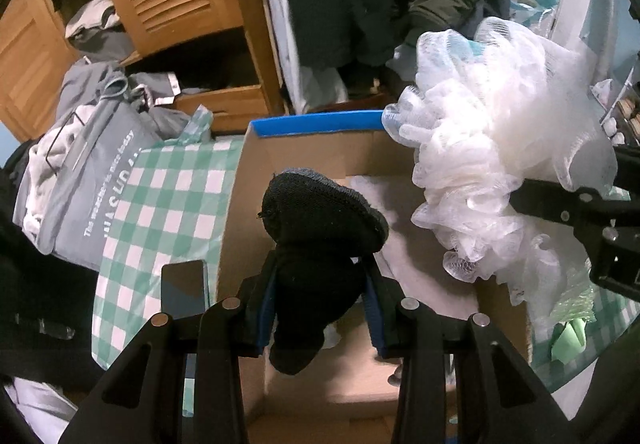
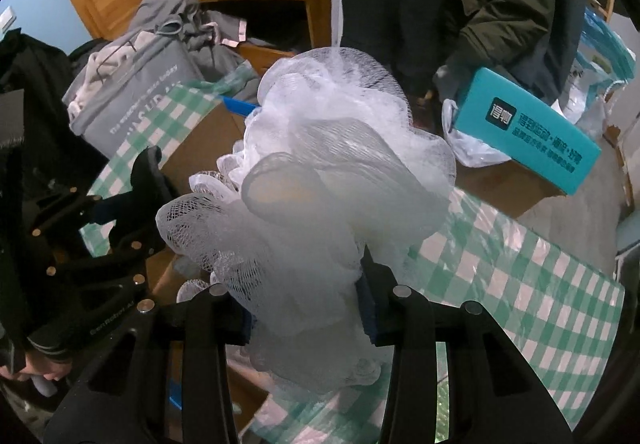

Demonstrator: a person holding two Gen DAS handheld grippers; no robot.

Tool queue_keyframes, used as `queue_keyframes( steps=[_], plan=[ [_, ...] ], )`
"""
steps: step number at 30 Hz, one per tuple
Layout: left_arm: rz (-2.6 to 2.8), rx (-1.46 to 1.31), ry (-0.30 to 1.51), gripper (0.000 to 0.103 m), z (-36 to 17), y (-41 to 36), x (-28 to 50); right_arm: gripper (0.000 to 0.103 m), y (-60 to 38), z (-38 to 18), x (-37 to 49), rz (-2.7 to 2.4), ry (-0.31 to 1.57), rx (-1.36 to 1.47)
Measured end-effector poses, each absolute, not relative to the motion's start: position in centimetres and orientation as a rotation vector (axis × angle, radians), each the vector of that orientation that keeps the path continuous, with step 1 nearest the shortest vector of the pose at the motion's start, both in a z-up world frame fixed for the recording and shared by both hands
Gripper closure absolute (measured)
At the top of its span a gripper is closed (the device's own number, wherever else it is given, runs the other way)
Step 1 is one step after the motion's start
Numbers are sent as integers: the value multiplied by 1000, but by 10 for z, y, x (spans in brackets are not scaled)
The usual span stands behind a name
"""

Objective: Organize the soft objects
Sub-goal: 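Open both tools to drop the black sock and bath puff into the box, then move both tools back over the table toward the green mesh scrubber pad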

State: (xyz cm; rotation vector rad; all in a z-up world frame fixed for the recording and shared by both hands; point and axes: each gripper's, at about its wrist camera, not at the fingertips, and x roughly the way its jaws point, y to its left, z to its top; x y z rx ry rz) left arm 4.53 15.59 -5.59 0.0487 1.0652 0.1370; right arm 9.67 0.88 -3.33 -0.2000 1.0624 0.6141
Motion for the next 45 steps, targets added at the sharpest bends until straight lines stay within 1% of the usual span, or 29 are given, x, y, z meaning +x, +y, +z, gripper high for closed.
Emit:
queue_keyframes(
  steps=[7,8,11,12,13,14,15,16,17,24,27,45],
  plan=[
    [166,49,1080,64,-60,163,42,64,33,-37,97,638,1049,-237],
    [171,44,1082,63,-60,165,41,60,37,-37,97,650,1047,-243],
    [192,29,1084,61,-59,171,40,57,43,-35,95,661,1032,-257],
    [203,28,1086,58,-59,174,40,55,44,-33,94,671,1024,-252],
    [208,28,1086,50,-59,175,39,50,45,-31,94,680,1018,-244],
    [216,27,1084,45,-58,177,39,45,46,-27,93,691,1007,-237],
    [225,26,1079,37,-56,178,38,42,47,-25,92,695,996,-234],
    [229,24,1071,34,-55,179,37,37,47,-21,91,703,981,-227],
    [231,24,1063,33,-53,180,36,33,47,-15,90,710,960,-215],
    [232,37,1052,29,-44,178,31,32,40,3,90,690,923,-187],
    [229,50,1036,24,-38,174,29,32,30,4,93,667,927,-170],
    [106,69,1002,23,-18,128,18,31,-39,9,75,541,949,-168]
  ],
)
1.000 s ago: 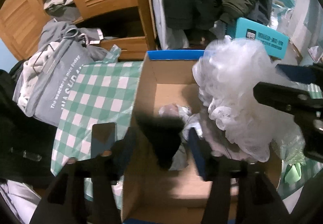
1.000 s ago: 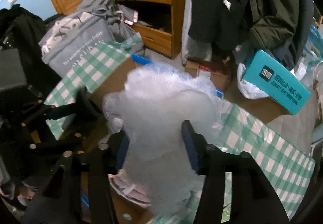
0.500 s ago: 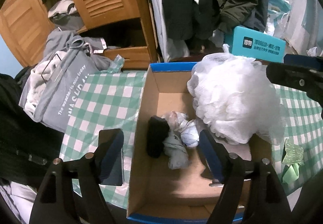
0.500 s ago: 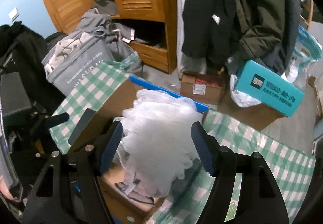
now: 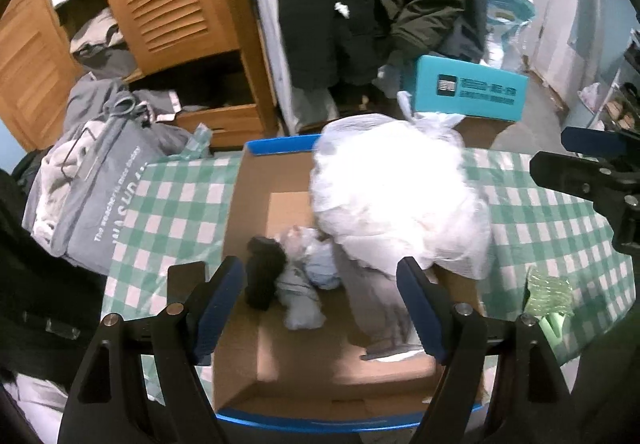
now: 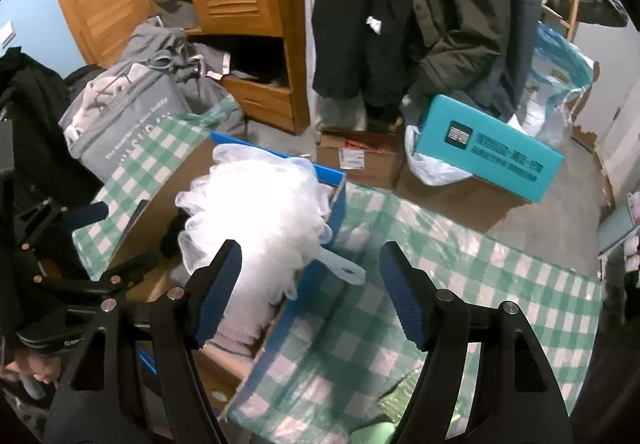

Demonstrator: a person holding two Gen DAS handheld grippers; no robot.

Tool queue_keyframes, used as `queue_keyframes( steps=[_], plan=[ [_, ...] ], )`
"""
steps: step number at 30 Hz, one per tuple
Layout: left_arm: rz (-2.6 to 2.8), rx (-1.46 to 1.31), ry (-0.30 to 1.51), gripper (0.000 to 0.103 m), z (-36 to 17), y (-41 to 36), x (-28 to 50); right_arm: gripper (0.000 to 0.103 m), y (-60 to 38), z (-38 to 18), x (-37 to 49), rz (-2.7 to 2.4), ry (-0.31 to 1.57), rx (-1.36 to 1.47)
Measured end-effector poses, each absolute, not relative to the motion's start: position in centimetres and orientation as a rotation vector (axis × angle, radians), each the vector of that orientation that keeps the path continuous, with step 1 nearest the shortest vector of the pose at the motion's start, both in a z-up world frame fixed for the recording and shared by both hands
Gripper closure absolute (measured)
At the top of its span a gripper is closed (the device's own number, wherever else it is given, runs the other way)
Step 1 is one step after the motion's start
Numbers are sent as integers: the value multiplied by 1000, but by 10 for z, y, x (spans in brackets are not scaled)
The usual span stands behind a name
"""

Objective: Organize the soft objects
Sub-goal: 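Move both tools back over the table toward the green mesh scrubber pad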

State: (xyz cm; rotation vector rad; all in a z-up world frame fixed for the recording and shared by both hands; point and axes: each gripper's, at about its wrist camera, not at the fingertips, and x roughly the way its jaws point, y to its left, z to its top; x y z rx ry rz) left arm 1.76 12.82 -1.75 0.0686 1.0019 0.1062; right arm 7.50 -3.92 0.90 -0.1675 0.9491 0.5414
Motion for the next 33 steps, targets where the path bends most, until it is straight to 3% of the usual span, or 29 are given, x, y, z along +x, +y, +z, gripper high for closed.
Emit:
queue_keyframes(
  steps=[20,33],
  plan=[
    [-38,161,1003,23,-16,45,17,28,-123,4,56,419,963,-127],
    [-136,264,1047,23,-42,-25,15,28,-179,-24,47,318,1032,-90]
  ],
)
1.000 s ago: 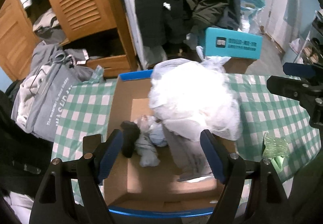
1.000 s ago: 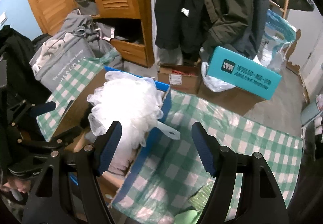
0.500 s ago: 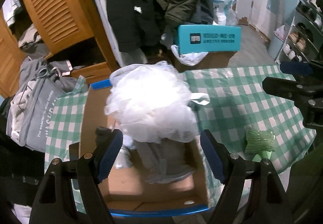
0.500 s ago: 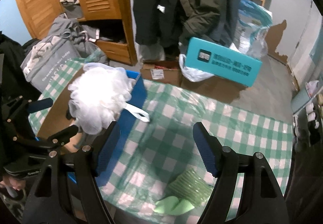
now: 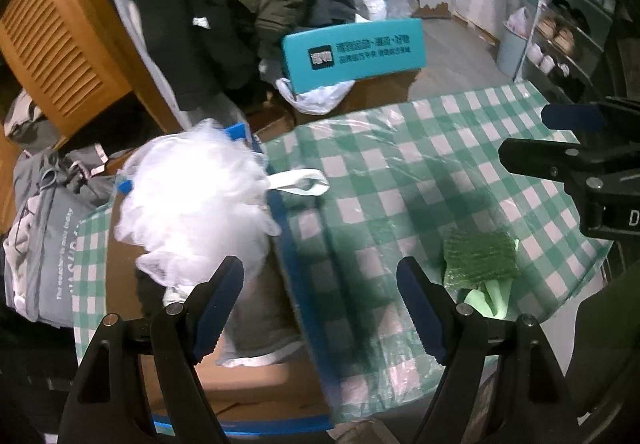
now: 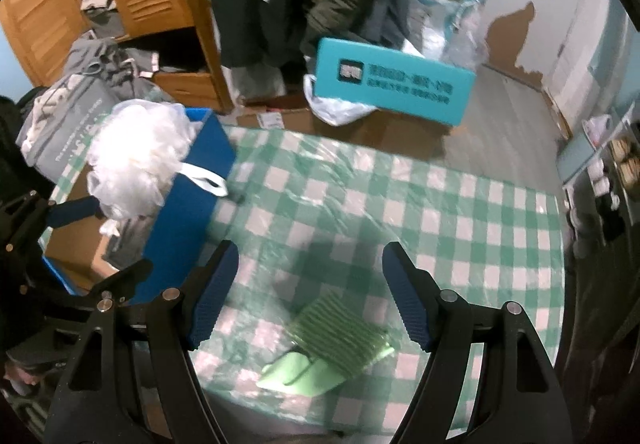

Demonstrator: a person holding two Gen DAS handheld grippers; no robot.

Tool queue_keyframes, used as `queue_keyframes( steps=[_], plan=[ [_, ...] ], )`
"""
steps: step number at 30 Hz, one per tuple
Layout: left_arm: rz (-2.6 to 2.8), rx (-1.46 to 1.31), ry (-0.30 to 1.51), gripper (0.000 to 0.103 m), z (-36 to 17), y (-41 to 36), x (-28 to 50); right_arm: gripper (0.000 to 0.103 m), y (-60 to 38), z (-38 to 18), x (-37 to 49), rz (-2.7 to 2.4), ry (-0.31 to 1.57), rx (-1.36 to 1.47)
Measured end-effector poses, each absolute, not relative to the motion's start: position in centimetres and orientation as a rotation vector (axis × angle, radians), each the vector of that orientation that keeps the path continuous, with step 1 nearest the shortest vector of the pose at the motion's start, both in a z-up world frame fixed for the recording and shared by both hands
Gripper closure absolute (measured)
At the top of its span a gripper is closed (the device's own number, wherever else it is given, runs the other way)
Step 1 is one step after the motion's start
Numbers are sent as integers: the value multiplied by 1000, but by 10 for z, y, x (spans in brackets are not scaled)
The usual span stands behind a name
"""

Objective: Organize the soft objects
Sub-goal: 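Move both tools back over the table toward the green mesh scrubber pad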

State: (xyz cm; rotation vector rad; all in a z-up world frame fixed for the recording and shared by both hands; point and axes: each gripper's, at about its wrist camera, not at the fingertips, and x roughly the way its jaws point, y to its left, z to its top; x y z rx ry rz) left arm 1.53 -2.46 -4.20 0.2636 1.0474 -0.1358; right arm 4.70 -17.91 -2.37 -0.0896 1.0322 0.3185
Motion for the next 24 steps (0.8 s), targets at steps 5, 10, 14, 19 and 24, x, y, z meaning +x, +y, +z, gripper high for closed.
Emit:
queue_keyframes(
  steps=[5,10,14,19,24],
  plan=[
    [-172,273,1083,23,-55,-46,15,28,-197,-39,42,290,1065,-81],
    [-187,302,1098,23,-67,-64,15,28,-216,-56,35,268,1107,-55],
    [-213,318,1142,23,-84,-79,16,28,-230,-71,30,249,1146,-37],
    [-230,357,1168,23,-101,-94,12,28,-241,-91,23,234,1201,-29],
    [-243,383,1213,23,-121,-102,10,28,-244,-111,18,233,1258,-37]
  ],
)
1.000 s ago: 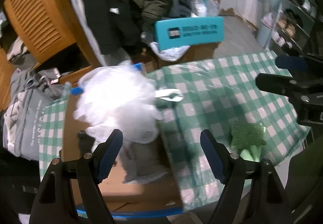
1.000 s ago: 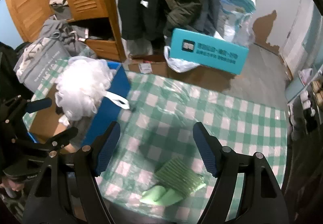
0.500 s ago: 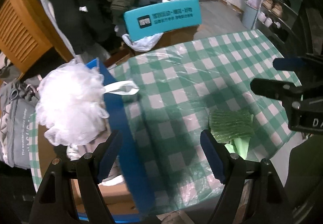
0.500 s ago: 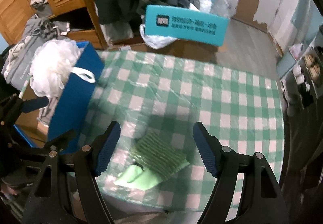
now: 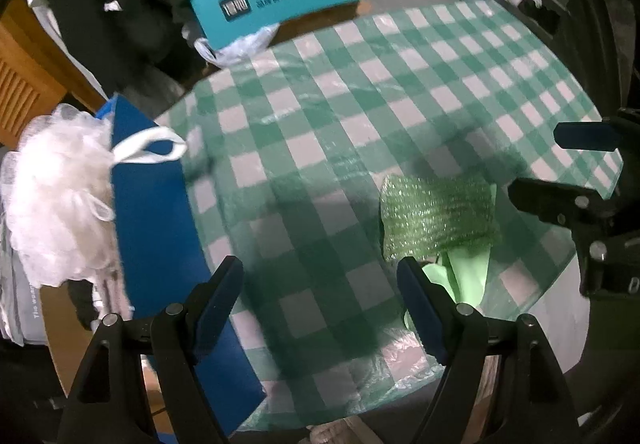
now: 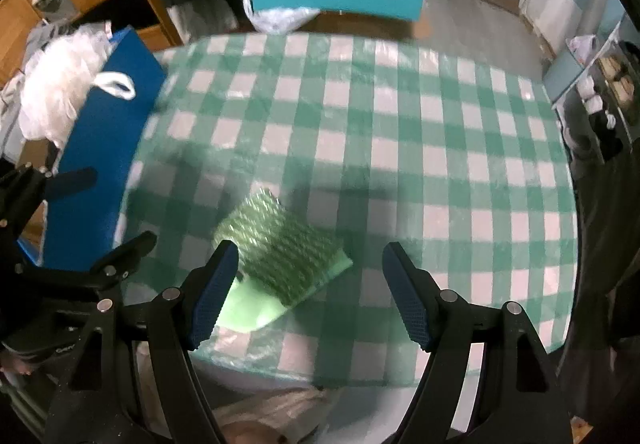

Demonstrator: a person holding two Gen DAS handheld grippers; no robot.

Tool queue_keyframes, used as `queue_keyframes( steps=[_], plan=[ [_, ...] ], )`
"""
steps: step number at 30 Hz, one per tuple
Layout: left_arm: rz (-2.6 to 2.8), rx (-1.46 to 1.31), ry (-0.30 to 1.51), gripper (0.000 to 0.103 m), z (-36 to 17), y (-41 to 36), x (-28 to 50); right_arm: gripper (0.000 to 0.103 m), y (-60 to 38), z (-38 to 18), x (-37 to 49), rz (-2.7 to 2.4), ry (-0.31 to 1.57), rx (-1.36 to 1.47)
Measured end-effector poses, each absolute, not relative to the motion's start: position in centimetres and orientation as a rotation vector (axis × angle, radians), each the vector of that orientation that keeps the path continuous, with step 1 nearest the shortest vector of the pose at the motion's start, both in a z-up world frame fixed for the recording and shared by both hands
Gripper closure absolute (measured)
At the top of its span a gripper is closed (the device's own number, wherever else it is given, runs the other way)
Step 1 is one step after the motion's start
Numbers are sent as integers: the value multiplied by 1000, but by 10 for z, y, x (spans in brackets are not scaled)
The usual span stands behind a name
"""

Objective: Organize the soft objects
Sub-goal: 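Move both tools back over the table toward the green mesh scrubber pad, then lower the right tool onto the green mesh scrubber pad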

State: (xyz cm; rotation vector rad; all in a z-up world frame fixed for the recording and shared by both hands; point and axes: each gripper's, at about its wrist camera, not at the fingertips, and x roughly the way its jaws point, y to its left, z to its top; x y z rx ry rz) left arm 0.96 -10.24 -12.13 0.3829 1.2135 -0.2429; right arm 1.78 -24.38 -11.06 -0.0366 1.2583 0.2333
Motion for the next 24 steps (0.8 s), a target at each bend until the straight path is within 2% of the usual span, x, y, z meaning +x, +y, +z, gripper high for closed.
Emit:
queue_keyframes(
  steps=[24],
  plan=[
    [-247,398,1320,23,-169,-110,25,28,-238,-192,15,216,1477,-88]
  ],
)
